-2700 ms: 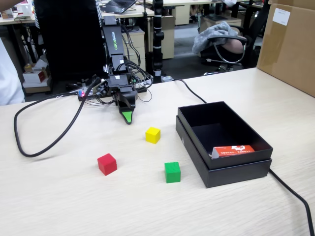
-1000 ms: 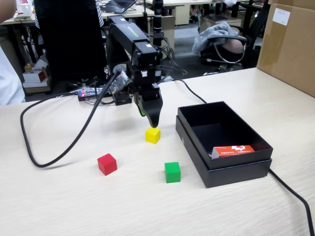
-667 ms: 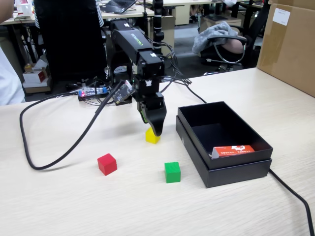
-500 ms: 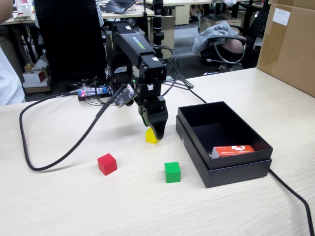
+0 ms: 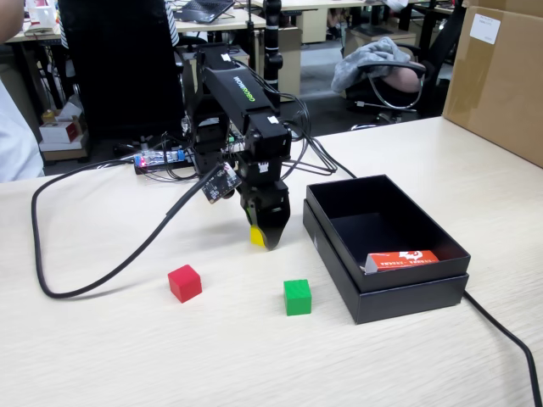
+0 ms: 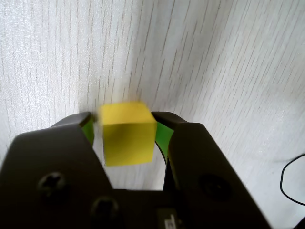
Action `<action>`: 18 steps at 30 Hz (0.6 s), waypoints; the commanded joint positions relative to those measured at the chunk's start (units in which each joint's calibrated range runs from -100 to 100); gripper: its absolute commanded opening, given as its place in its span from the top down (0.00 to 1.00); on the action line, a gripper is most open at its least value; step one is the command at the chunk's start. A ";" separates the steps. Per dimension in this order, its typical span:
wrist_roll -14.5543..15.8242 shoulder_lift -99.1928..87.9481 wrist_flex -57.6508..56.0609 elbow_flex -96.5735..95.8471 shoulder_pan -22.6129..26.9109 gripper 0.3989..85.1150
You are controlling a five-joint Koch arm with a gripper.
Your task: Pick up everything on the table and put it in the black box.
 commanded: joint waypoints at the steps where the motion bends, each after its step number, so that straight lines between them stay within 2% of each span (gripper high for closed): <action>1: -0.54 -0.97 -0.79 3.63 0.39 0.80; 4: -0.59 -0.97 -0.79 3.36 0.39 0.84; 7: -0.54 -1.32 -0.79 3.27 0.39 0.98; 12: -0.34 -7.40 -0.79 2.46 0.29 0.99; 18: -0.29 -28.40 -1.65 5.63 0.63 0.99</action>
